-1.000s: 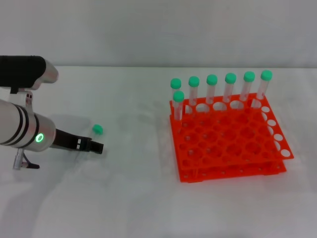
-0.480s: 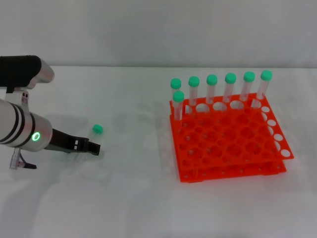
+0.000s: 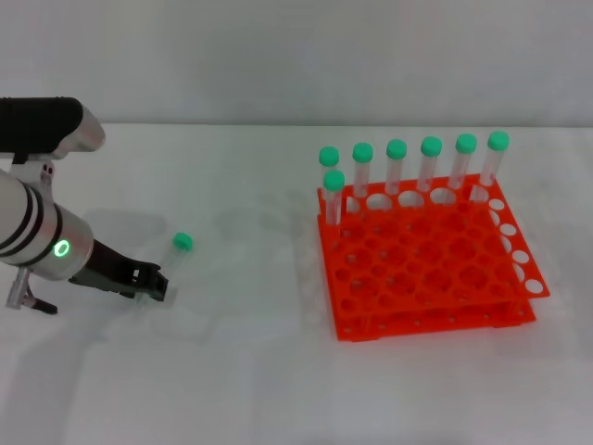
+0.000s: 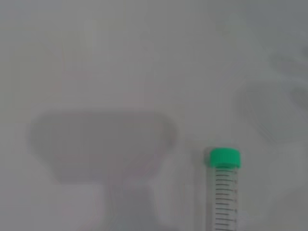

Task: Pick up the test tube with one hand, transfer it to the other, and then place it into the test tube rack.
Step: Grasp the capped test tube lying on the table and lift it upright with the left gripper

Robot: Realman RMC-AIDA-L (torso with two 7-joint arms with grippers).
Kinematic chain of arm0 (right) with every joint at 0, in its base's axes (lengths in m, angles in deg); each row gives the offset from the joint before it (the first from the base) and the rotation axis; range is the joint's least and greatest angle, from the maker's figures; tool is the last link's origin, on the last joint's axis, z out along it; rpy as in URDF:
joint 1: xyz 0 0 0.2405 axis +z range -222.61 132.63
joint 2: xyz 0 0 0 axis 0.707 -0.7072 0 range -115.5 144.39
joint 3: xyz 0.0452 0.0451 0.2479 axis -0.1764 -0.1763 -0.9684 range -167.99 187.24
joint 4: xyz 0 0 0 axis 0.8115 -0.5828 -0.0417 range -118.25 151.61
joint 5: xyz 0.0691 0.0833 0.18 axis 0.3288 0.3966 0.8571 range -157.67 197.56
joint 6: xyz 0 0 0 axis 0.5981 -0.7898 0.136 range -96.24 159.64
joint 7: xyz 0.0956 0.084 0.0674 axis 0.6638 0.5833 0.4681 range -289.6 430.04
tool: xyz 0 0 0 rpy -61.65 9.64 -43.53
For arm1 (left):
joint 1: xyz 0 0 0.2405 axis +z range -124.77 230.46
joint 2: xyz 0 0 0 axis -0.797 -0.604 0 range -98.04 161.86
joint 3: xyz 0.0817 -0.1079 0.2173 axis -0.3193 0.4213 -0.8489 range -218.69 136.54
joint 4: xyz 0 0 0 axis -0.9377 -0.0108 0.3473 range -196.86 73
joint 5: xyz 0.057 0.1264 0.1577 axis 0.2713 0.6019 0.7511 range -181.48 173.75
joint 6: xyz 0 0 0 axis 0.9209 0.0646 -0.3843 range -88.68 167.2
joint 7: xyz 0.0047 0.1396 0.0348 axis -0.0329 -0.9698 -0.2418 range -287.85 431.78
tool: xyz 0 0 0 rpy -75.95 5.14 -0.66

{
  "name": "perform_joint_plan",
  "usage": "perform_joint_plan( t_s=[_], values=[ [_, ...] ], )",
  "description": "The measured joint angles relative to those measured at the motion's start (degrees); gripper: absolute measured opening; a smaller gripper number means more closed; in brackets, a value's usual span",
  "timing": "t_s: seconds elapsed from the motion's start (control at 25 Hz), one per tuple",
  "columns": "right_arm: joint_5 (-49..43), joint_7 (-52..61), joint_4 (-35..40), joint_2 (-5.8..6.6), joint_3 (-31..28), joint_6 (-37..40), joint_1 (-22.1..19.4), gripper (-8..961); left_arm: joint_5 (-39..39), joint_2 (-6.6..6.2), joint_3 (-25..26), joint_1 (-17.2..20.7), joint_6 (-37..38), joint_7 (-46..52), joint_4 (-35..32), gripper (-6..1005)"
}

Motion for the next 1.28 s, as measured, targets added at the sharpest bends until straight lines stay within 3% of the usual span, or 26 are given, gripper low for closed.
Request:
perform_joint_plan(
  t_s=[0.08,0.52,1.08,1.28],
  values=[
    [0.00,0.00,0.10,-0.03,0.00,0.07,-0.12,849,0.58,0.01,0.51,-0.59,0.77,0.02,0.31,423],
    [0.00,0.00,0.23,-0.10,0.00,0.36,-0.16,848,0.84,-0.41,2.91,-2.22,1.35,-0.15,3.59,195],
    [0.00,0.91,0.34,-0.18,0.39,0.55,-0.08,848,4.41,0.15,1.94,-2.34,1.84,-0.40,-0.03,164],
    [0.00,1.61,0.34,-0.19,0.45,0.55,-0.12,848,4.58,0.21,-0.64,-2.24,1.40,-0.18,-1.84,164]
  ],
)
